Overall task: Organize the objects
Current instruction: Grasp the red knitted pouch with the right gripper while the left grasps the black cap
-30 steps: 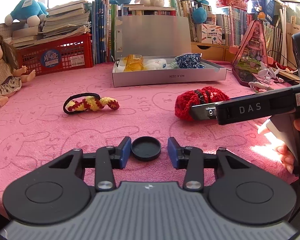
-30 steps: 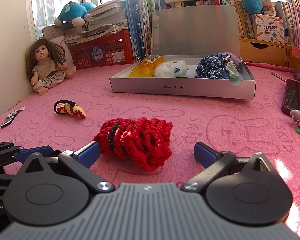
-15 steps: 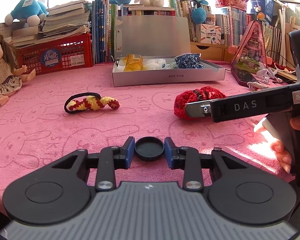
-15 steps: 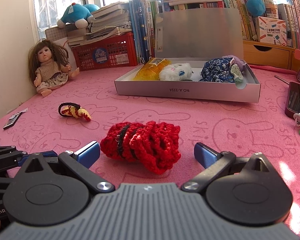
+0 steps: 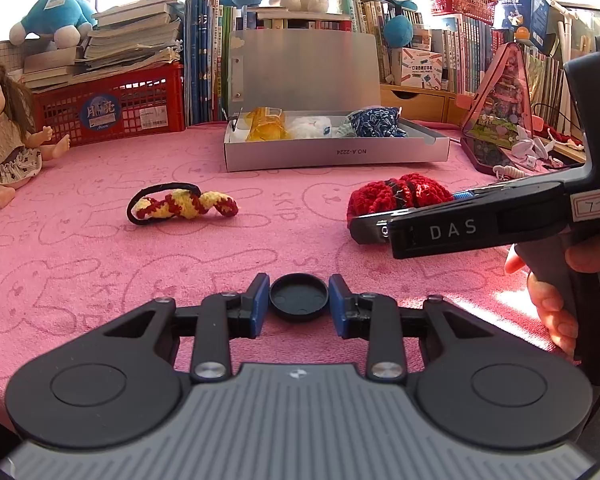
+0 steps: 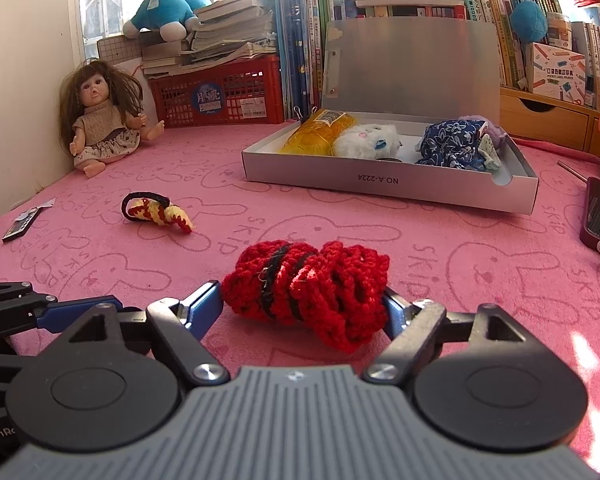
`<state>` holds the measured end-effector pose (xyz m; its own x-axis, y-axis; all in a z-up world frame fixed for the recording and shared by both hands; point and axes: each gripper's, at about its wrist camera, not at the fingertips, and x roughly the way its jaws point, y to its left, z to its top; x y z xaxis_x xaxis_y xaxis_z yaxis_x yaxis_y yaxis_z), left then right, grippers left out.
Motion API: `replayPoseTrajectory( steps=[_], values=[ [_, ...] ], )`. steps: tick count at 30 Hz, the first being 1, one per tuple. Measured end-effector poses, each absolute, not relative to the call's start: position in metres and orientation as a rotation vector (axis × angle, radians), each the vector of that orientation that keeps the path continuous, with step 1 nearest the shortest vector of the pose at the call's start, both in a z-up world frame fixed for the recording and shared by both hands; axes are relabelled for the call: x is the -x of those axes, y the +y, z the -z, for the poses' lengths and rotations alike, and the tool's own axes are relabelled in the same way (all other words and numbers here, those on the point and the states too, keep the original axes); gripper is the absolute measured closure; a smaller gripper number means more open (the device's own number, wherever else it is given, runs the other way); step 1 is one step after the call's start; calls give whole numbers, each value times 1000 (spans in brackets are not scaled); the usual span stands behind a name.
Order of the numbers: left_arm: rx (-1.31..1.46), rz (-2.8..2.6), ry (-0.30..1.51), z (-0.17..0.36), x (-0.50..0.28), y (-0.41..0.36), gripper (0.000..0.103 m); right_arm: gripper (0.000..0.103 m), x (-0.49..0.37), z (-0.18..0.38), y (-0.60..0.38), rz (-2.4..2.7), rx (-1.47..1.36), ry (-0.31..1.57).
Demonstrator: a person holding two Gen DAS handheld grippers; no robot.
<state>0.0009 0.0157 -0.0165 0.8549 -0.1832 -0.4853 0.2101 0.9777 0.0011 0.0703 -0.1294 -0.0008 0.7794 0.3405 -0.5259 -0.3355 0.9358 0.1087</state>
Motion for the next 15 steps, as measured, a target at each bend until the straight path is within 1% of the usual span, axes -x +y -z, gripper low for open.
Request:
replayPoseTrajectory(
  steps=[15],
  values=[
    [-50,201,487,11,-5,17,66,37,-65,-5,-139,-329,-58,544]
  ],
)
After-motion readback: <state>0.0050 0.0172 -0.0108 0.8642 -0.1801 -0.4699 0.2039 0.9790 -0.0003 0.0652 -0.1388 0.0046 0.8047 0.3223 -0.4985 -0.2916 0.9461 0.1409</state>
